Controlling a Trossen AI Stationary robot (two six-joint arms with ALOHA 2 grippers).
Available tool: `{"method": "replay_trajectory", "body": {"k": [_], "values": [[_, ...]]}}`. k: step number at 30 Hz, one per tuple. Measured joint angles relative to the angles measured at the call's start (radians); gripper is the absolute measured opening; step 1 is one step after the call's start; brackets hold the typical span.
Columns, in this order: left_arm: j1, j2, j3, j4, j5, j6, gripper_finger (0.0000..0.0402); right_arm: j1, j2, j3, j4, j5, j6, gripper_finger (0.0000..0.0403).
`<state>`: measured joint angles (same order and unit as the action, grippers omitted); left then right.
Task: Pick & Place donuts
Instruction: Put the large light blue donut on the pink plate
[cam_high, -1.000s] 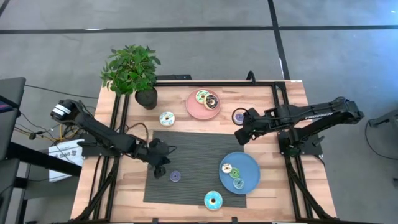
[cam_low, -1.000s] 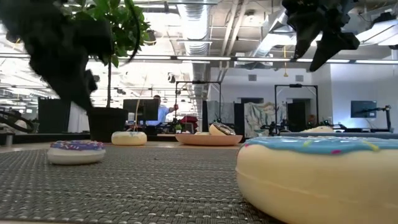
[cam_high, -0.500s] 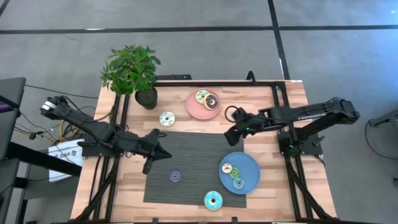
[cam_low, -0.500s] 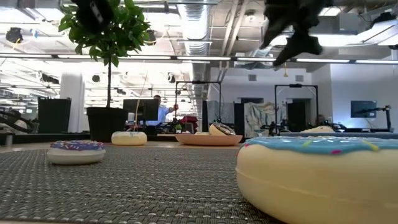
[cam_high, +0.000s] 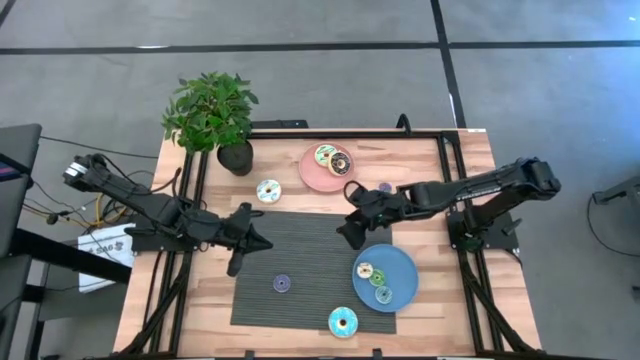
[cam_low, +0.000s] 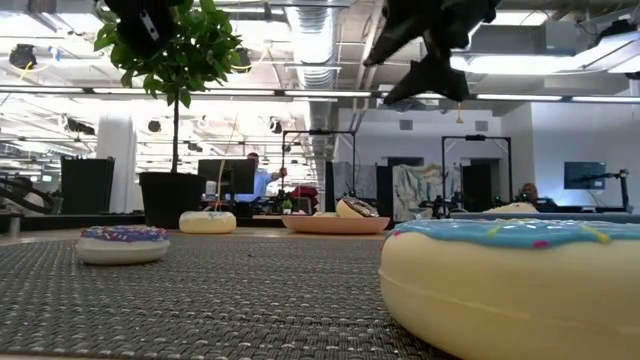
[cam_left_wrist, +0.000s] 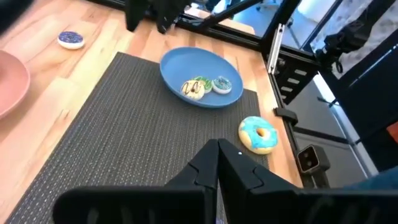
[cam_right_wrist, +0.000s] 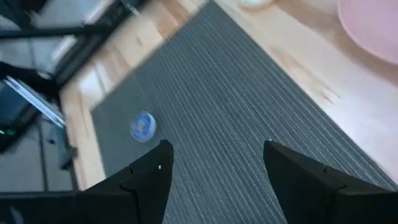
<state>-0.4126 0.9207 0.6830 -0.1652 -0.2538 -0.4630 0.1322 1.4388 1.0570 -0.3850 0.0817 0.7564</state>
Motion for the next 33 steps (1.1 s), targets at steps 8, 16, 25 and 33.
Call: {"method": "replay_trajectory", "body": {"k": [8, 16, 25, 33], "values": [[0.003, 0.026, 0.000, 0.009, -0.137, -0.151, 0.0000, 0.008, 0.022, 0.000, -0.017, -0.030, -0.065, 0.0240], [0.014, 0.046, 0.000, -0.017, -0.178, -0.131, 0.0000, 0.042, 0.022, 0.000, 0.049, 0.002, -0.168, 0.0240], [0.023, 0.047, 0.000, -0.039, -0.220, -0.173, 0.0000, 0.086, 0.022, 0.000, 0.118, 0.087, -0.563, 0.0240], [0.023, 0.047, 0.000, -0.045, -0.120, -0.153, 0.0000, 0.284, 0.087, 0.176, -0.087, 0.386, -0.576, 0.0240]]}}
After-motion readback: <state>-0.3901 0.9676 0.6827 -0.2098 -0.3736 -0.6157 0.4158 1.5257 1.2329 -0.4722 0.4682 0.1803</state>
